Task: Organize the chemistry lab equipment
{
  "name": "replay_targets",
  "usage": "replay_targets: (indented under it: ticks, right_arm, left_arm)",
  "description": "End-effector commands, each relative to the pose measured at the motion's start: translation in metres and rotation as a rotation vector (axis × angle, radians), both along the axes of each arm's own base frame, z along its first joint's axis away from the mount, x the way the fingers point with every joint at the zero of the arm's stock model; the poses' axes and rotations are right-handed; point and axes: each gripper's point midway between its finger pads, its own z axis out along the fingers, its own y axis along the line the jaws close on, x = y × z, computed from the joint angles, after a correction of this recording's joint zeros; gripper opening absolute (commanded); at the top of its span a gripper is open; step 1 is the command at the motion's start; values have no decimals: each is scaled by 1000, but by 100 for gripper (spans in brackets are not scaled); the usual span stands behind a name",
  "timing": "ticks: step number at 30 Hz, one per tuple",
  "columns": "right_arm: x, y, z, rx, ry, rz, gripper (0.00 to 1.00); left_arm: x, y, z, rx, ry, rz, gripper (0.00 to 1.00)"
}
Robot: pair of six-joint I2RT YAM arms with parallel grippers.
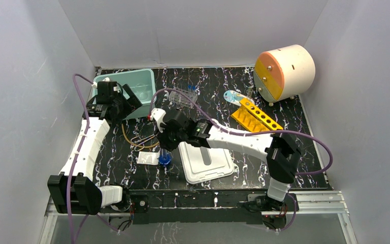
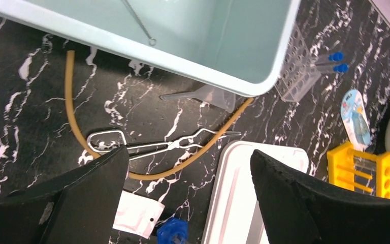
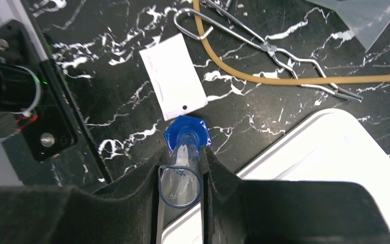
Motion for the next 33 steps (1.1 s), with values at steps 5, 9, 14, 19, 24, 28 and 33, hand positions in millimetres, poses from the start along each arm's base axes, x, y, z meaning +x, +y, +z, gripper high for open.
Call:
replay_targets:
  ticks: [5,9,14,19,24,28,33]
  right_arm:
    - [41,-11,64,244,188,-29,23]
    - [65,-35,78,311,246,-54,24]
    - [97,-64,102,409,293,-91,24]
    - [99,-71,125,489,372,-20,24]
    - [96,-66,128,495,393,41,24]
    - [92,-61,138,529,416,94,24]
    - [95,-56,143,543,419,113,24]
  left_arm:
    - [9,-39,24,-57,-136,-304,88]
    - [8,-69,51,-107,-242,-530,85]
    - [-33,-128,80,-291,-360,-953,83]
    - [-59,-166,76,-397,-349,-1176,84]
    - [-44,-172,62,-333,-341,-1198,83]
    - [-45,-179,59,-370,-342,-1276,75]
    - [-65,-188,59,-484,-322,-1355,67]
